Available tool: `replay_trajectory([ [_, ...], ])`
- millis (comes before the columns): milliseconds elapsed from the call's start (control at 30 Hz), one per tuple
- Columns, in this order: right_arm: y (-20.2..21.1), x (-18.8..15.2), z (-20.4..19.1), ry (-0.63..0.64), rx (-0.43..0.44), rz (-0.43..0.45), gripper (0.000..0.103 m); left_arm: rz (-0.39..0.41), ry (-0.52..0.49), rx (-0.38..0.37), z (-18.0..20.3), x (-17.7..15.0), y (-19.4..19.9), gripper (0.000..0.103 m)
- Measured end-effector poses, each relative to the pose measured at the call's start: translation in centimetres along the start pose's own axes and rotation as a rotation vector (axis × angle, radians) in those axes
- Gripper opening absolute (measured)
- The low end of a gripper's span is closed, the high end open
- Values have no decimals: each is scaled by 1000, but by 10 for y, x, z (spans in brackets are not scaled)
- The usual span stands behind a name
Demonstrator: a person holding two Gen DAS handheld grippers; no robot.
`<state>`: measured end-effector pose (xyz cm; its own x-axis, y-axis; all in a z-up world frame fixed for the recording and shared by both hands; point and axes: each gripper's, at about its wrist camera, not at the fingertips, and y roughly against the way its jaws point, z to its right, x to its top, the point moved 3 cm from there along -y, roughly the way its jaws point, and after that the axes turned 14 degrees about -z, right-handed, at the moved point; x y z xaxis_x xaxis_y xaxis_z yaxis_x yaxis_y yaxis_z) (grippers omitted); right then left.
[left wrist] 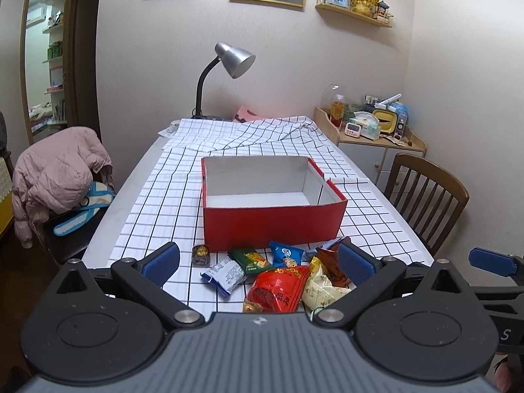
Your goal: Organize snacks
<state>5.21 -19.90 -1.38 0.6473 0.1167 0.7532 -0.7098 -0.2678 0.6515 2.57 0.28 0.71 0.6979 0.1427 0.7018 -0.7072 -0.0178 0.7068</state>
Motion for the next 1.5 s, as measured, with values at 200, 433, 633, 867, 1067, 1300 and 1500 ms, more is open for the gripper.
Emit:
replay_trajectory([
  [200,-1,-2,1,-21,-8,-15,102,-31,5,-3,0,-2,-3,103],
  [433,-2,-5,-1,-15,-10,-23,102,-49,8,-10,-1,-3,-5,103],
  [633,-1,-3,0,-20,-15,-27,102,-54,6,-19,-2,-3,-5,103],
  [867,0,-3,-1,-19,-19,-38,102,-69,7,-30,-2,-5,-7,103],
  [1067,0,-5,1,-9,-41,-53,102,-81,11,-43,1,-6,-13,103],
  [1300,-23,0,16,-18,-38,-96,97,-165,79,-59,-5,-8,-41,103],
  [1500,-60,0,38,-28,-5,-172,96,-225,115,-15,-3,-9,-75,103],
])
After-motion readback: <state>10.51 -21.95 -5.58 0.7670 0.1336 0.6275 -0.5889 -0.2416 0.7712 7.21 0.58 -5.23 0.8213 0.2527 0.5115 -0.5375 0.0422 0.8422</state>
